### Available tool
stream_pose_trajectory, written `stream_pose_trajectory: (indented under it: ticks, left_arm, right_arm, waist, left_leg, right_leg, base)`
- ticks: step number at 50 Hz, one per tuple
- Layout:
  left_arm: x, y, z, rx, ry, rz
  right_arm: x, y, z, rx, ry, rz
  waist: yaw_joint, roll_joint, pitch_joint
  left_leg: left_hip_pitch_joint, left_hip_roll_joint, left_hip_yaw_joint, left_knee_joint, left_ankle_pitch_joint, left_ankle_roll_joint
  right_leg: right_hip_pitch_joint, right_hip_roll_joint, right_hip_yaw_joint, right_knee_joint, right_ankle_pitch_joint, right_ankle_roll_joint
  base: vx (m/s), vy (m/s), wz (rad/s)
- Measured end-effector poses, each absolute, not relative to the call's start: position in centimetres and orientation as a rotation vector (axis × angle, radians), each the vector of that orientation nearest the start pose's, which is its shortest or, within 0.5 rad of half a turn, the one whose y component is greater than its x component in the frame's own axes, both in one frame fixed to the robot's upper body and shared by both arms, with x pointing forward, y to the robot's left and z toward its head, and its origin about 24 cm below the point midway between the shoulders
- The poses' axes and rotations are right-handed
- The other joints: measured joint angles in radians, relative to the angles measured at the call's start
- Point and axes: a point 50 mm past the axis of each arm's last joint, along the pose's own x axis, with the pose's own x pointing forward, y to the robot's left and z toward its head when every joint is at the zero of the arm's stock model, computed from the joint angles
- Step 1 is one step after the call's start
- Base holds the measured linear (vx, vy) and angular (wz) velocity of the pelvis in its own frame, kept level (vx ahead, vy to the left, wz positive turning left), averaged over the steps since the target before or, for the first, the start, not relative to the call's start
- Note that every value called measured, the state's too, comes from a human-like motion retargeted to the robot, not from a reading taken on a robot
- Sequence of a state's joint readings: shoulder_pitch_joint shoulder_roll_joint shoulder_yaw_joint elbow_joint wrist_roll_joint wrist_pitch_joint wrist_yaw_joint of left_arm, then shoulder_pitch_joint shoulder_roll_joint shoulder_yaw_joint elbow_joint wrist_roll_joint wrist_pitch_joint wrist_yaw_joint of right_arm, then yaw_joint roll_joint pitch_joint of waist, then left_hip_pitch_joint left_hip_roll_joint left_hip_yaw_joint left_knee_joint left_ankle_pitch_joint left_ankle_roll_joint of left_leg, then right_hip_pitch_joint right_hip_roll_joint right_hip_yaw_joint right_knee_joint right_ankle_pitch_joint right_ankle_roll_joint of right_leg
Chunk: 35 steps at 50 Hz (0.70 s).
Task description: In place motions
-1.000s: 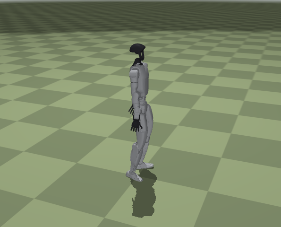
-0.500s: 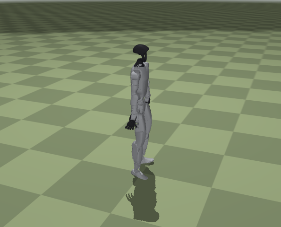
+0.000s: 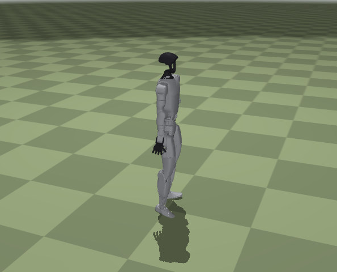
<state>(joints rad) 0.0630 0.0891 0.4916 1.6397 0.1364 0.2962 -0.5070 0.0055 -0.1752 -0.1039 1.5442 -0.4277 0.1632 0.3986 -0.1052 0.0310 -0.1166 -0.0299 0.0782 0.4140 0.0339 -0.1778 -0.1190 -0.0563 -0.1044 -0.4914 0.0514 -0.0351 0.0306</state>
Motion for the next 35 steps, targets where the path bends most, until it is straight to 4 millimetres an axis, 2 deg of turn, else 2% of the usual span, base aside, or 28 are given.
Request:
stream_pose_trajectory:
  ticks: [5, 8, 11, 15, 18, 21, 24, 27, 31, 35]
  left_arm:
    - [-3.4, 14.9, -16.8, -0.74, 1.787, -0.11]
    - [-3.0, 15.1, -16.9, -0.689, 1.787, -0.14]
    - [-3.1, 15.4, -16.9, -0.641, 1.808, -0.165]
    - [-3.6, 16.2, -16.7, -0.593, 1.859, -0.182]
    - [-4.0, 16.6, -16.7, -0.561, 1.882, -0.184]
    - [-4.2, 16.6, -16.8, -0.576, 1.865, -0.13]
    - [-4.8, 16.2, -16.7, -0.638, 1.849, -0.058]
    - [-5.5, 15.8, -16.6, -0.686, 1.859, -0.03]
    - [-5.7, 15.7, -16.6, -0.674, 1.868, -0.025]
    - [-5.9, 15.9, -16.6, -0.641, 1.878, -0.048]
  right_arm:
    - [1.1, -20.6, -17.4, -0.079, 1.719, 0.382]
    - [3.3, -20.1, -17.5, -0.063, 1.614, 0.355]
    - [6.2, -20.1, -17.2, 0.039, 1.474, 0.28]
    - [10.6, -22.1, -15.8, 0.21, 1.284, 0.091]
    - [14.9, -25.0, -13.5, 0.335, 1.074, -0.112]
    - [20.2, -28.9, -9.0, 0.383, 0.773, -0.264]
    - [24.9, -32.1, -2.7, 0.332, 0.487, -0.314]
    - [28.1, -34.4, 4.4, 0.239, 0.241, -0.348]
    - [29.9, -36.1, 14.3, 0.075, -0.065, -0.425]
    - [29.3, -35.7, 23.1, -0.172, -0.325, -0.547]
  waist:
    - [0.013, 0.001, 0.026]
    - [0.003, 0.013, 0.045]
    - [-0.009, 0.021, 0.063]
    - [-0.015, 0.002, 0.052]
    - [0.04, -0.021, 0.033]
    - [0.054, -0.032, 0.026]
    - [0.025, -0.033, 0.005]
    - [-0.009, -0.029, -0.025]
    - [-0.005, -0.034, -0.041]
    - [0.004, -0.036, -0.056]
  left_leg:
    - [-0.008, 0.009, -0.019, 0.006, -0.014, 0.0]
    - [-0.012, 0.026, -0.013, 0.0, -0.017, -0.005]
    - [0.003, 0.029, 0.004, -0.012, -0.017, -0.007]
    - [0.019, 0.006, 0.007, -0.015, -0.021, -0.003]
    - [0.026, -0.006, 0.02, -0.015, -0.022, 0.005]
    - [0.031, -0.007, 0.017, -0.014, -0.021, 0.007]
    - [0.031, -0.005, 0.01, -0.013, -0.022, 0.006]
    - [0.024, -0.006, -0.009, -0.012, -0.022, 0.006]
    - [0.031, -0.01, -0.018, -0.017, -0.025, 0.004]
    - [0.038, -0.006, -0.017, -0.019, -0.028, -0.001]
  right_leg:
    - [-0.031, -0.013, 0.015, 0.093, -0.031, 0.008]
    - [-0.085, -0.014, 0.065, 0.189, -0.016, 0.012]
    - [-0.102, 0.0, 0.141, 0.204, -0.018, 0.007]
    - [-0.063, -0.023, 0.083, 0.122, -0.014, -0.002]
    - [-0.052, -0.019, 0.106, 0.082, 0.011, 0.001]
    - [-0.038, -0.017, 0.1, 0.052, 0.023, 0.005]
    - [-0.022, -0.013, 0.085, 0.031, 0.024, 0.012]
    - [-0.013, -0.01, 0.063, 0.013, 0.026, 0.014]
    - [-0.008, -0.008, 0.056, 0.003, 0.027, 0.014]
    - [-0.012, -0.006, 0.061, 0.003, 0.027, 0.014]
  base:
    - [-0.04, 0.11, -0.05]
    - [-0.09, 0.1, -0.18]
    - [-0.08, 0.07, -0.13]
    - [-0.02, 0.02, -0.05]
    - [0.07, -0.03, -0.28]
    - [0.01, -0.08, 0.07]
    - [0.07, -0.08, 0.22]
    - [0.08, -0.08, 0.34]
    - [0.02, -0.08, 0.08]
    - [0.05, -0.07, -0.07]
